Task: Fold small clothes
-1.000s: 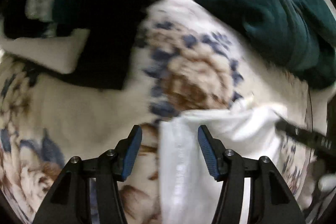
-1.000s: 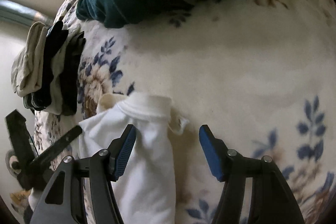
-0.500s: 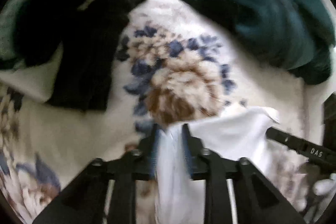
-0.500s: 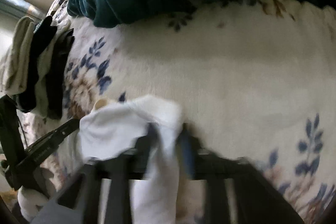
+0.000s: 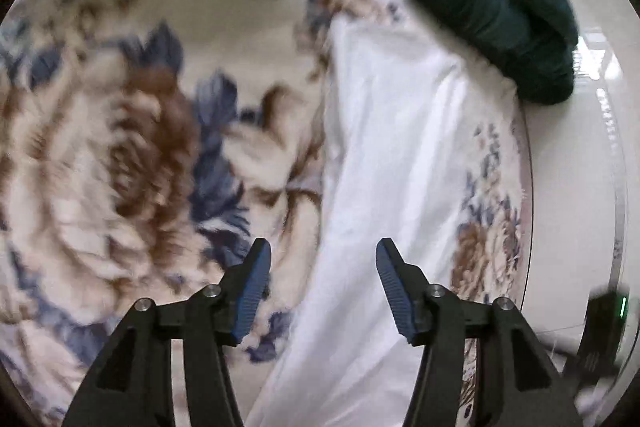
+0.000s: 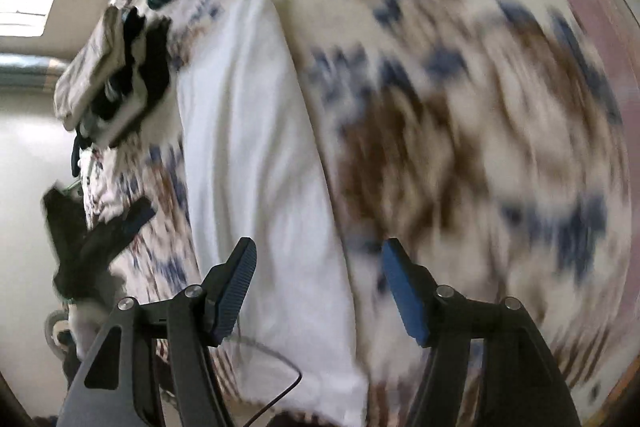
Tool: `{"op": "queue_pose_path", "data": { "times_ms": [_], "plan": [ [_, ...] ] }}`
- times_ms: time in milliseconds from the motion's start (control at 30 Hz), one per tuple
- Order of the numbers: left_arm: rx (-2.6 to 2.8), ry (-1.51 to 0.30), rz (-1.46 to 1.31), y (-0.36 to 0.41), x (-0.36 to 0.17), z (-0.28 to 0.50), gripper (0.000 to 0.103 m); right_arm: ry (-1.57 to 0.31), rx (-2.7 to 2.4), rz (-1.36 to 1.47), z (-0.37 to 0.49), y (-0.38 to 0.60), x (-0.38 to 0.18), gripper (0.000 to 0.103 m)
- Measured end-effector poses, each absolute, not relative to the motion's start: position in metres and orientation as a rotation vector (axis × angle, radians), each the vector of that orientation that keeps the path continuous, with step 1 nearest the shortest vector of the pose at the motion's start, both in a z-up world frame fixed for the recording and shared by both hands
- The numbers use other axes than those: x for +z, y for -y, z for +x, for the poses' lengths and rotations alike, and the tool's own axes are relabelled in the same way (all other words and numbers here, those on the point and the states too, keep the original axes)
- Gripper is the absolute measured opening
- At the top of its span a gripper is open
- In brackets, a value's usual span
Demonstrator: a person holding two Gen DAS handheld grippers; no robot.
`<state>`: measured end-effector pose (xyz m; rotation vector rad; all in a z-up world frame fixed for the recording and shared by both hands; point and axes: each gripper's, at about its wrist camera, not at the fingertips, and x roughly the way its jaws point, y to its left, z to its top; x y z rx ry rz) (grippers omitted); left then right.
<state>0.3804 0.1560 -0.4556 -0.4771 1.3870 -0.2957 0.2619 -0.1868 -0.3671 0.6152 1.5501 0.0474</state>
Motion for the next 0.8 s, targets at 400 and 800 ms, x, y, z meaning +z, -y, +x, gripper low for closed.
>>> {"op": "queue_pose_path", "data": {
  "times_ms": [400,800],
  "plan": [
    [-0.222,-1.357,-0.249,-0.160,-0.464,0.412,0.017,-1.676,-0.041,0.745,0.120,0.160,-0.443,0.067],
    [-0.267,-1.575,-0.388,-0.164,-0.433,0.174,0.055,-1.731,-0.015,0.835,0.013,0.152,-0.406,0.067]
  ]
}}
